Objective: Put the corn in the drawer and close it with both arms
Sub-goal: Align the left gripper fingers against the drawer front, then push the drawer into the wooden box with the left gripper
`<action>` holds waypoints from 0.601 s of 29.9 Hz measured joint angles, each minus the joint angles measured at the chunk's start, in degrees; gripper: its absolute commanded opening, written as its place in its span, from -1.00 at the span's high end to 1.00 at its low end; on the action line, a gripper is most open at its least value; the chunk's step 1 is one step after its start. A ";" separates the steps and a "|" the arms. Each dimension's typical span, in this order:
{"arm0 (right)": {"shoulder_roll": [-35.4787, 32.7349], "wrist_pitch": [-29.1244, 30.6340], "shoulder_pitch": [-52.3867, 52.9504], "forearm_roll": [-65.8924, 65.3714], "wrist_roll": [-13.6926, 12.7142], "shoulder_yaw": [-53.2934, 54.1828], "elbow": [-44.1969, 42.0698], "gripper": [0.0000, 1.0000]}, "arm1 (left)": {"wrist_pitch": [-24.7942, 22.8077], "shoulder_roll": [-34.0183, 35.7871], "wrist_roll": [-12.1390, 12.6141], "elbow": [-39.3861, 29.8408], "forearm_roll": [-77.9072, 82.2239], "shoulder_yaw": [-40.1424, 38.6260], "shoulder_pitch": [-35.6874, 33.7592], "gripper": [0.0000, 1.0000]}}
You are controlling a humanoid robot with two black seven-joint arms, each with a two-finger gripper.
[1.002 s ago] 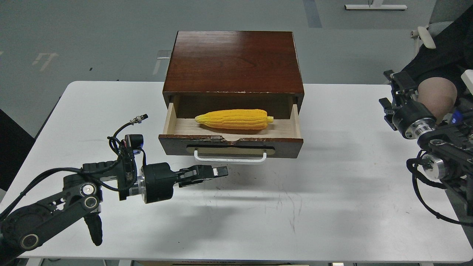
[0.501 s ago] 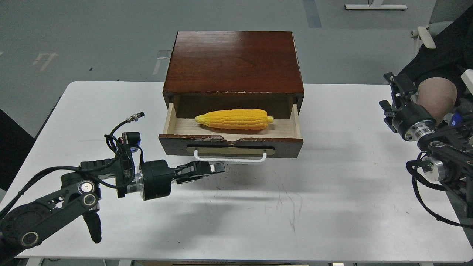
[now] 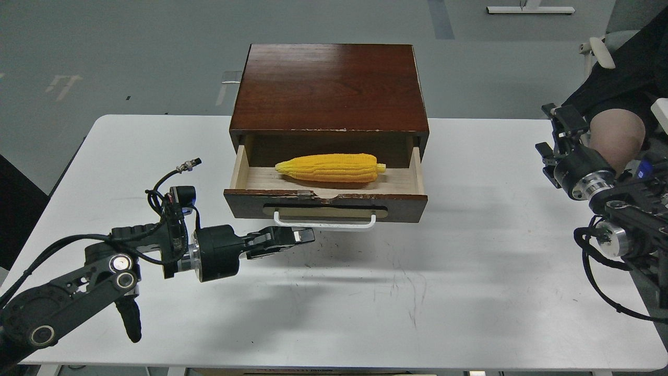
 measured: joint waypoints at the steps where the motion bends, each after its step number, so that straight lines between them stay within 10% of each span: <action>1: 0.00 -0.01 -0.08 0.00 0.00 0.00 0.00 -1.00 | 0.00 -0.01 -0.03 0.22 0.00 -0.07 -0.05 1.00; 18: 0.00 -0.26 -1.10 0.00 0.00 0.06 0.00 -1.00 | -0.01 -0.23 -0.19 2.01 -0.35 -2.51 -0.44 1.00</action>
